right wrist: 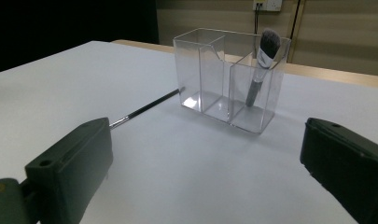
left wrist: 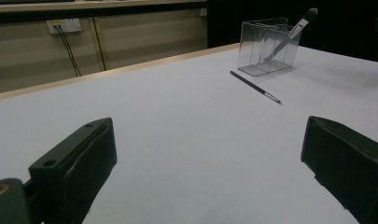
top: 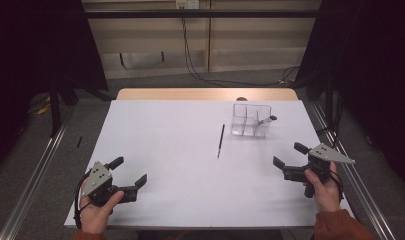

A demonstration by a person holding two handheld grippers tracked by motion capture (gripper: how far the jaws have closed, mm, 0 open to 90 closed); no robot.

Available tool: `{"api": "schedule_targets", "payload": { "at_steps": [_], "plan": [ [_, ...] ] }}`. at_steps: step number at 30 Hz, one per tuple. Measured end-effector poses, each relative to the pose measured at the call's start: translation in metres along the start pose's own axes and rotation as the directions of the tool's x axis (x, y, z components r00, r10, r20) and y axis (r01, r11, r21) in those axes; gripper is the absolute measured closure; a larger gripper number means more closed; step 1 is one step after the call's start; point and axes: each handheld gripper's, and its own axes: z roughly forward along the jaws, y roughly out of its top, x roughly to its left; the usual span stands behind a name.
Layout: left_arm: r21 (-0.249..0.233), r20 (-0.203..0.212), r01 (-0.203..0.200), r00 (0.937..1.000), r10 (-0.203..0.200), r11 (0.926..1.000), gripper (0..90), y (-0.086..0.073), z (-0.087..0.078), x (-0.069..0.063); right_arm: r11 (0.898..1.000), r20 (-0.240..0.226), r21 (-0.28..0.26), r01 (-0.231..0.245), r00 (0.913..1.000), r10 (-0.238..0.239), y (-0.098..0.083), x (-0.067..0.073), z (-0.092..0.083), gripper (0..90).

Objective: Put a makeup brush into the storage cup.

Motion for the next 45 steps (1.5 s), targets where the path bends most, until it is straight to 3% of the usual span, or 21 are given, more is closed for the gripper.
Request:
{"api": "schedule_targets", "payload": {
  "at_steps": [11, 22, 31, 40, 45],
  "plan": [
    [0.002, -0.006, 0.004, 1.0000, -0.004, 1.0000, 3.3, -0.001, -0.005, -0.001, 1.000, -0.008, -0.014, 0.005, 1.0000, -0.005, -0.010, 0.011, -0.016, 1.3],
    [-0.003, -0.015, 0.003, 0.9999, -0.003, 1.0000, 3.3, 0.000, -0.008, -0.004, 1.000, -0.017, -0.006, 0.017, 0.9997, -0.017, -0.018, 0.012, -0.022, 1.3],
    [-0.001, -0.017, 0.006, 0.9998, -0.006, 1.0000, 3.3, -0.001, -0.006, -0.001, 1.000, -0.028, -0.007, 0.024, 0.9993, -0.024, -0.018, 0.013, -0.020, 1.1],
    [-0.003, -0.013, 0.025, 0.9996, -0.025, 0.9997, 3.3, -0.002, -0.005, 0.002, 0.999, -0.040, -0.004, 0.035, 0.9986, -0.036, -0.011, 0.015, -0.007, 1.1],
    [-0.009, -0.024, 0.019, 0.9995, -0.019, 0.9998, 3.3, 0.000, -0.007, 0.002, 0.999, -0.070, 0.002, 0.040, 0.9967, -0.039, -0.007, 0.016, -0.002, 0.4]
  ]
}}
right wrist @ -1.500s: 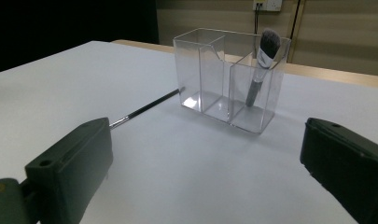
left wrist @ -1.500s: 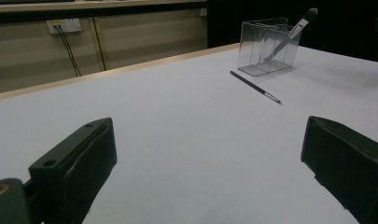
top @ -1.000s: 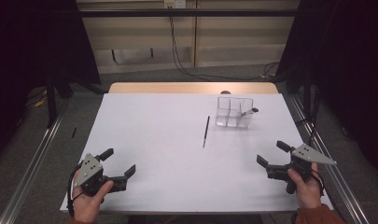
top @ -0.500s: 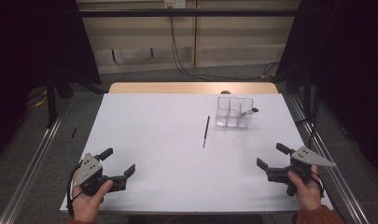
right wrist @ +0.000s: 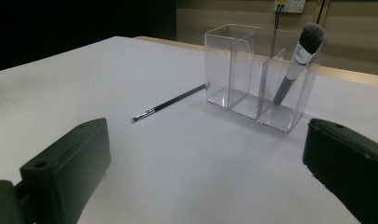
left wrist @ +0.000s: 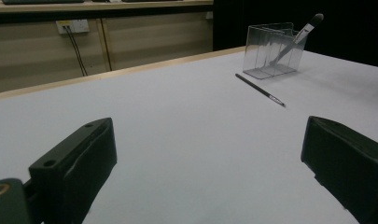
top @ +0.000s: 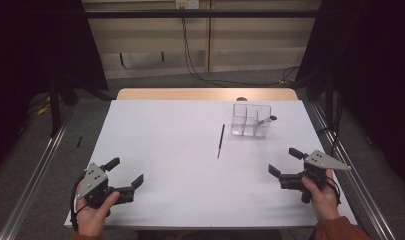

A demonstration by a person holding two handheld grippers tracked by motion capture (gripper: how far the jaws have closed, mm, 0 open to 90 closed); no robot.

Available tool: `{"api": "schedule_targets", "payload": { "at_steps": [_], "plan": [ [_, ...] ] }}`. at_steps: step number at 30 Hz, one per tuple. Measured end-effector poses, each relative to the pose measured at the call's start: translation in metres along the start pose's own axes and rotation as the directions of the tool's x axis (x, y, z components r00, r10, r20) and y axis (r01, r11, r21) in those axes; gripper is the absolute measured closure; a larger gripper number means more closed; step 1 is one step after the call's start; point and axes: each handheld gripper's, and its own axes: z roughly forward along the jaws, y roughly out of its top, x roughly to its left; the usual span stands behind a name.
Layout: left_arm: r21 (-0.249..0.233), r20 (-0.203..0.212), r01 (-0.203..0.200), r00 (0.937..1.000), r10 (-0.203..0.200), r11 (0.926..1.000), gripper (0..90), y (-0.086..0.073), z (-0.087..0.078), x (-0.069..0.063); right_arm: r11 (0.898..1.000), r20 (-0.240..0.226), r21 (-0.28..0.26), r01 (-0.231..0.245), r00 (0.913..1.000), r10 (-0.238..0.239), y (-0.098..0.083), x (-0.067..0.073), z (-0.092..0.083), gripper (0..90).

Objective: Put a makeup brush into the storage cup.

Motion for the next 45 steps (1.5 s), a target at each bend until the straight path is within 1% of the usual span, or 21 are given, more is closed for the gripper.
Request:
{"api": "schedule_targets", "payload": {
  "at_steps": [2, 7, 9, 10, 16, 19, 23, 26, 27, 32, 37, 42, 45],
  "plan": [
    [0.006, 0.005, -0.009, 0.9999, 0.009, 0.9999, 3.3, 0.000, 0.000, -0.001, 1.000, -0.003, 0.000, 0.005, 1.0000, -0.005, 0.001, 0.000, 0.002, 0.5],
    [0.003, 0.002, -0.006, 1.0000, 0.006, 1.0000, 3.3, 0.000, 0.000, -0.002, 1.000, -0.005, -0.010, 0.016, 0.9999, -0.016, 0.005, 0.000, 0.009, 0.7],
    [0.004, 0.002, -0.006, 1.0000, 0.006, 1.0000, 3.3, 0.000, 0.000, -0.001, 1.000, 0.006, -0.021, 0.024, 0.9997, -0.024, 0.006, 0.002, 0.012, 1.7],
    [0.004, 0.002, -0.005, 1.0000, 0.005, 1.0000, 3.3, 0.000, 0.001, -0.001, 1.000, 0.009, -0.025, 0.017, 0.9998, -0.017, 0.007, 0.003, 0.013, 1.6],
    [0.007, -0.001, -0.013, 0.9999, 0.013, 0.9999, 3.3, 0.000, 0.000, -0.001, 0.999, -0.011, -0.037, 0.035, 0.9993, -0.035, 0.013, 0.008, 0.026, 1.6],
    [0.006, 0.001, -0.010, 0.9999, 0.010, 0.9999, 3.2, 0.000, 0.001, -0.001, 0.998, -0.019, -0.036, 0.042, 0.9989, -0.042, 0.016, 0.011, 0.034, 1.7],
    [0.009, 0.003, -0.018, 0.9998, 0.018, 0.9998, 3.2, 0.000, 0.001, -0.001, 0.998, -0.033, -0.034, 0.043, 0.9985, -0.044, 0.021, 0.013, 0.046, 1.7],
    [0.009, -0.001, -0.013, 0.9999, 0.014, 0.9999, 3.2, 0.000, 0.001, -0.001, 0.998, -0.047, -0.033, 0.047, 0.9977, -0.049, 0.025, 0.015, 0.054, 1.7],
    [0.009, 0.000, -0.015, 0.9999, 0.015, 0.9998, 3.2, 0.000, 0.001, -0.001, 0.998, -0.044, -0.037, 0.049, 0.9977, -0.051, 0.026, 0.016, 0.057, 1.9],
    [0.011, 0.007, -0.014, 0.9999, 0.014, 0.9998, 3.2, 0.000, 0.002, -0.001, 0.998, -0.068, -0.030, 0.061, 0.9957, -0.063, 0.029, 0.023, 0.065, 2.0],
    [0.011, 0.007, -0.015, 0.9999, 0.015, 0.9998, 3.2, 0.000, 0.001, -0.001, 0.997, -0.083, -0.035, 0.066, 0.9942, -0.068, 0.034, 0.028, 0.076, 2.0],
    [0.013, 0.011, -0.011, 0.9999, 0.011, 0.9998, 3.2, -0.001, 0.002, -0.001, 0.997, -0.107, -0.016, 0.077, 0.9912, -0.078, 0.040, 0.035, 0.091, 1.9],
    [0.013, 0.012, -0.013, 0.9998, 0.013, 0.9998, 3.1, -0.001, 0.002, -0.001, 0.996, -0.113, -0.036, 0.083, 0.9898, -0.086, 0.046, 0.038, 0.097, 1.9]
  ]
}}
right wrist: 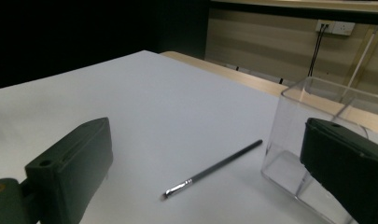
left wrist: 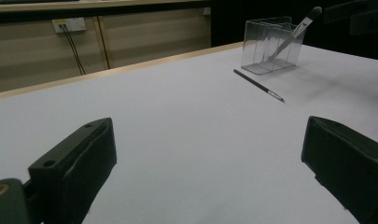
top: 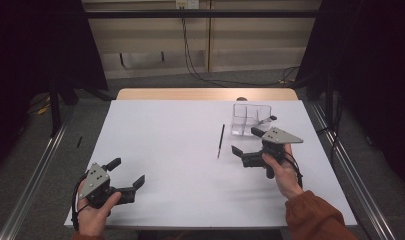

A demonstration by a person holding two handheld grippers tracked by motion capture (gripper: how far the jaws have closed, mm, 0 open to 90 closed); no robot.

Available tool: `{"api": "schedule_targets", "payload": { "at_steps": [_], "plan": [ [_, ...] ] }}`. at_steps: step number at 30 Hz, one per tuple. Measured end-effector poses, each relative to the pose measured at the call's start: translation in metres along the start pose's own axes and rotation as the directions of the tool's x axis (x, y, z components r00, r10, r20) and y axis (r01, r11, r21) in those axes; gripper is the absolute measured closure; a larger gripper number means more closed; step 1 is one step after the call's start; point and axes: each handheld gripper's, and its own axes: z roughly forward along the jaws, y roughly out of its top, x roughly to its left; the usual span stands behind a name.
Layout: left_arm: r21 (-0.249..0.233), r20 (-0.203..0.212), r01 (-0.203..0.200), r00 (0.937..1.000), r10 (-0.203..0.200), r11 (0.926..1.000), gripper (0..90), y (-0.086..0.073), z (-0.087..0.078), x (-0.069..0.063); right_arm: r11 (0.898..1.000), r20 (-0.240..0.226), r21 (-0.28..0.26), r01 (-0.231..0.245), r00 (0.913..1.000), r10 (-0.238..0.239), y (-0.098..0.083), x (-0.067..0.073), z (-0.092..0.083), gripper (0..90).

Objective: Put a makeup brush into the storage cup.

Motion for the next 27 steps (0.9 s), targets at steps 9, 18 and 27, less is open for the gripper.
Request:
{"api": "schedule_targets", "payload": {
  "at_steps": [9, 18, 27],
  "plan": [
    [0.006, 0.003, -0.011, 0.9999, 0.011, 0.9999, 2.9, 0.000, 0.000, 0.000, 0.999, -0.020, 0.039, 0.012, 0.9997, -0.011, 0.008, 0.003, 0.023, 1.5],
    [0.007, 0.003, -0.013, 0.9999, 0.013, 0.9999, 2.9, 0.000, 0.000, 0.000, 0.998, -0.025, 0.067, 0.012, 0.9996, -0.010, 0.015, 0.004, 0.045, 1.8],
    [0.007, 0.006, -0.014, 0.9999, 0.014, 0.9999, 2.9, 0.000, 0.000, 0.000, 0.989, -0.038, 0.148, -0.016, 0.9991, 0.021, 0.016, 0.003, 0.063, 0.9]
  ]
}}
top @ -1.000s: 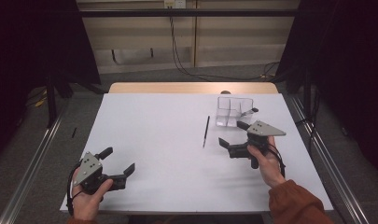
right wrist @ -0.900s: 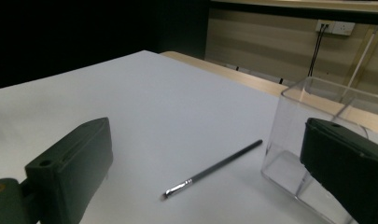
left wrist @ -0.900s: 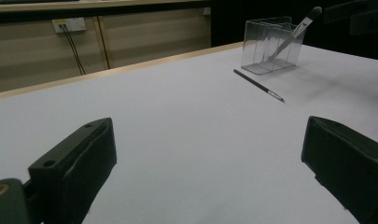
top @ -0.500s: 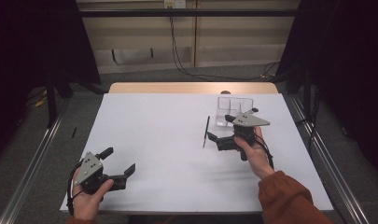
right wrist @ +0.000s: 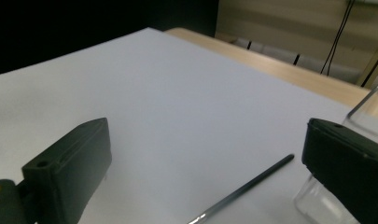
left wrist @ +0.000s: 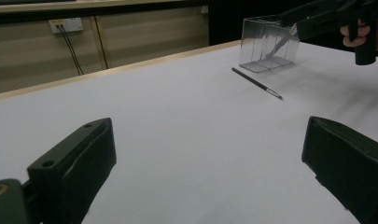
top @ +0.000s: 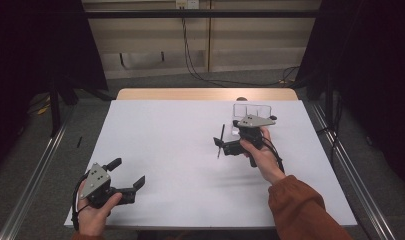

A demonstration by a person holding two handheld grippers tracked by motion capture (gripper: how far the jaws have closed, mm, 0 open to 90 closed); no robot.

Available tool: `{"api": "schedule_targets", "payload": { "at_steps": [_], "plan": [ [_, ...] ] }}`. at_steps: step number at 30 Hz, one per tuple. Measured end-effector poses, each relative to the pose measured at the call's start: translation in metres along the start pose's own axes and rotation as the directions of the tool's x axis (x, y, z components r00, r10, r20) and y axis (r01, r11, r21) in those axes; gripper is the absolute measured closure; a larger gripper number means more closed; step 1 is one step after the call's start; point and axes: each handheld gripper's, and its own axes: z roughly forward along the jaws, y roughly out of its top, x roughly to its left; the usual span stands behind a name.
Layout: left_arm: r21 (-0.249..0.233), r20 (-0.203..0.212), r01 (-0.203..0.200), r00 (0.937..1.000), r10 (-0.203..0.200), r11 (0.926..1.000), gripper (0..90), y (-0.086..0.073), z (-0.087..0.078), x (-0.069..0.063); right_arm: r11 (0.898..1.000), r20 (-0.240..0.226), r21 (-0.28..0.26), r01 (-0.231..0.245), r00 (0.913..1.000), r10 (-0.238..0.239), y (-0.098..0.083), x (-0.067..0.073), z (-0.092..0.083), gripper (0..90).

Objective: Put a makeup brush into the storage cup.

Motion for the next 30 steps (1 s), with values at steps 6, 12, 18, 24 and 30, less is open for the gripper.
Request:
{"api": "schedule_targets", "payload": {
  "at_steps": [6, 12, 18, 24, 30],
  "plan": [
    [0.003, 0.004, -0.003, 1.0000, 0.003, 1.0000, 2.9, 0.000, 0.001, 0.001, 0.999, -0.010, 0.052, -0.009, 0.9999, 0.010, 0.000, 0.000, 0.009, 1.1],
    [0.004, 0.005, -0.008, 1.0000, 0.008, 1.0000, 2.9, 0.000, 0.001, 0.000, 0.988, 0.031, 0.152, -0.034, 0.9991, 0.030, 0.005, -0.001, 0.016, 2.5],
    [0.006, 0.007, -0.006, 1.0000, 0.006, 1.0000, 2.7, 0.000, 0.001, 0.001, 0.962, 0.010, 0.270, -0.043, 0.9991, 0.042, 0.010, -0.001, 0.024, 2.7],
    [0.010, 0.012, -0.012, 0.9999, 0.011, 0.9999, 2.7, 0.000, 0.001, 0.001, 0.923, 0.007, 0.383, -0.042, 0.9991, 0.042, 0.015, 0.000, 0.034, 4.0],
    [0.011, 0.017, -0.009, 0.9998, 0.009, 0.9999, 2.7, 0.000, 0.002, 0.001, 0.866, 0.040, 0.494, -0.079, 0.9968, 0.069, 0.017, -0.002, 0.044, 4.1]
  ]
}}
